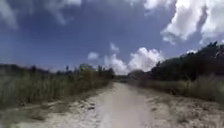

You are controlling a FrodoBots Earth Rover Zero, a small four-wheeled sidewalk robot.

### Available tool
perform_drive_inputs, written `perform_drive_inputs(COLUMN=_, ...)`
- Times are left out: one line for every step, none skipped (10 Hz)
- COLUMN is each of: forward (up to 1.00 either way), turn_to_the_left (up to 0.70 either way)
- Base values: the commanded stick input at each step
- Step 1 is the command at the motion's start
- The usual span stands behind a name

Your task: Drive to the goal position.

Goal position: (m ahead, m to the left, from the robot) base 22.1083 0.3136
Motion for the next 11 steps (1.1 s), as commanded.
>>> perform_drive_inputs(forward=1.00, turn_to_the_left=0.00)
perform_drive_inputs(forward=1.00, turn_to_the_left=0.00)
perform_drive_inputs(forward=1.00, turn_to_the_left=0.00)
perform_drive_inputs(forward=1.00, turn_to_the_left=0.00)
perform_drive_inputs(forward=1.00, turn_to_the_left=0.00)
perform_drive_inputs(forward=1.00, turn_to_the_left=0.00)
perform_drive_inputs(forward=1.00, turn_to_the_left=0.00)
perform_drive_inputs(forward=1.00, turn_to_the_left=0.00)
perform_drive_inputs(forward=1.00, turn_to_the_left=0.00)
perform_drive_inputs(forward=1.00, turn_to_the_left=0.00)
perform_drive_inputs(forward=1.00, turn_to_the_left=0.00)
